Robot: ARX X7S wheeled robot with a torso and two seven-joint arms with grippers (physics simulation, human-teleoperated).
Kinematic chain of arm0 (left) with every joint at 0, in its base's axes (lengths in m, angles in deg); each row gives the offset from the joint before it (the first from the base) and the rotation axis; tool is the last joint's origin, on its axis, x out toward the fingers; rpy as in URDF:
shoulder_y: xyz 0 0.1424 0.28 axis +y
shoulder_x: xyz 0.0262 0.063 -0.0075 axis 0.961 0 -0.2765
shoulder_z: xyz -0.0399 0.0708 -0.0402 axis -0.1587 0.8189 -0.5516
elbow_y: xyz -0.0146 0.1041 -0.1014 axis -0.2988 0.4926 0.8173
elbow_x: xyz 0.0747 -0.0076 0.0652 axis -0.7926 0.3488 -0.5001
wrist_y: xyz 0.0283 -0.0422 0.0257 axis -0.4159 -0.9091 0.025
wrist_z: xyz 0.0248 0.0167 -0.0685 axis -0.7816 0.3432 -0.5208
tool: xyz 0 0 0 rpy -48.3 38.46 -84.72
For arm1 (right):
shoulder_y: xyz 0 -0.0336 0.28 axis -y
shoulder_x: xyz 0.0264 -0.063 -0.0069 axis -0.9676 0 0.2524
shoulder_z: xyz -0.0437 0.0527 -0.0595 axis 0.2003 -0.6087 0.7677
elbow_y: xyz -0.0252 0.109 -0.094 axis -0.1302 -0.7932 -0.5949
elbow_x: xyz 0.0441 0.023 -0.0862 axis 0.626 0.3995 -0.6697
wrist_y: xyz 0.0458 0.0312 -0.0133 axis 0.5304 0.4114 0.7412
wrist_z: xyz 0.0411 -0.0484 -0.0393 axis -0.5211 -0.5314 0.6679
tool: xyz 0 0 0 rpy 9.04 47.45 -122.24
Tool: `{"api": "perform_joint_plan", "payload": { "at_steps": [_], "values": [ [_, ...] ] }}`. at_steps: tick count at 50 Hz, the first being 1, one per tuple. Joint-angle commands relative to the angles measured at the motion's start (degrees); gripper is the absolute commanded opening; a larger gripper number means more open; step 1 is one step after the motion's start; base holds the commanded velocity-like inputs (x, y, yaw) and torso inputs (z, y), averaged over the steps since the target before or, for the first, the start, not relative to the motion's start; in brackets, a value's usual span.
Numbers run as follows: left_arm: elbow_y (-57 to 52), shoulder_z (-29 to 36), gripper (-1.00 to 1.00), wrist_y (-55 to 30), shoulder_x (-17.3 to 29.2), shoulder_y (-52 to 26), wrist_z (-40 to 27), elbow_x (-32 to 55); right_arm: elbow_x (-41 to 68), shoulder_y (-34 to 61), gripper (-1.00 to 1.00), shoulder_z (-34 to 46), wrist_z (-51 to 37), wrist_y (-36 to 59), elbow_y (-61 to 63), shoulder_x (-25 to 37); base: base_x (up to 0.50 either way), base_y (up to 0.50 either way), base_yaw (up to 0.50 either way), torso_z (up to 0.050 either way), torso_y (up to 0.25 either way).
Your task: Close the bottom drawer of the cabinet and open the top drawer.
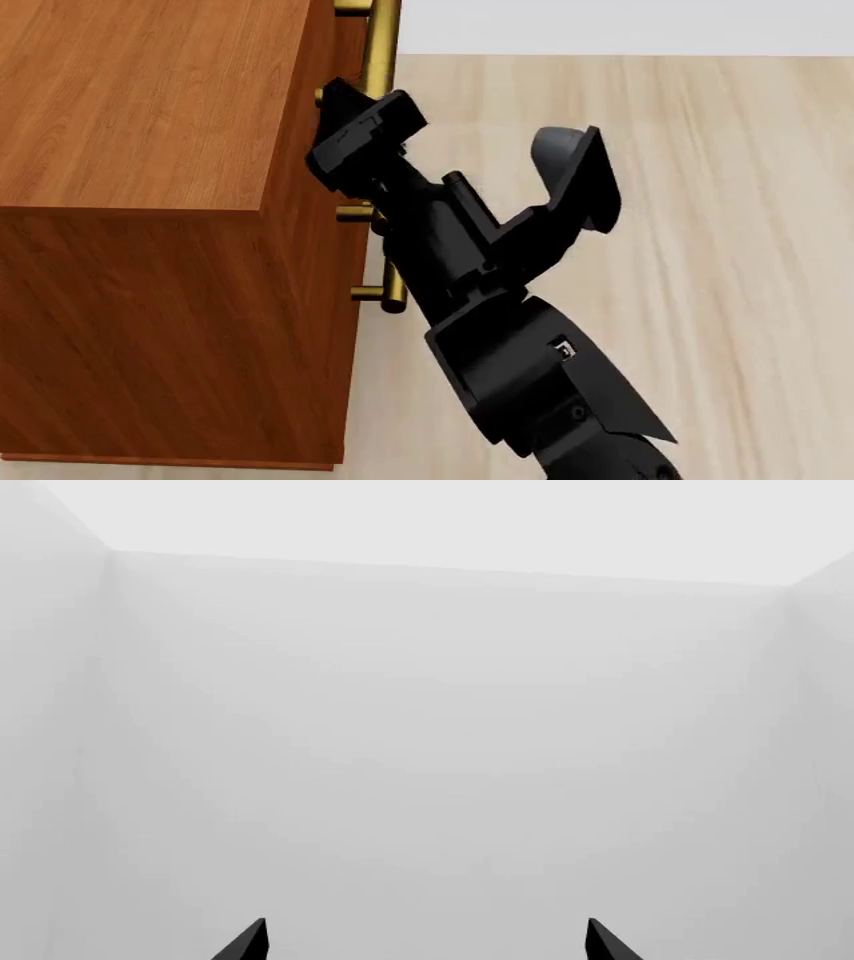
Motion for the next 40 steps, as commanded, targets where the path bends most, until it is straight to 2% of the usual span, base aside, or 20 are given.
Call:
{"api": "perform_joint_plan", "payload": {
  "at_steps": [1,40],
  "values": [
    [0.0,0.0,1.0,0.1,0.2,0.0,-0.1,0.2,0.2,1.2,1.0,1.8,0.6,-0.5,-2.0,0.2,0.0,0.0,0.0,0.0,0.0],
    [0.7,0.6,1.0,1.3,1.0,0.5,-0.2,0.1,1.9,6.0,1.0,6.1,3.8,-2.8,-8.7,0.4,0.0,0.0,0.0,0.0,0.0]
  ]
}}
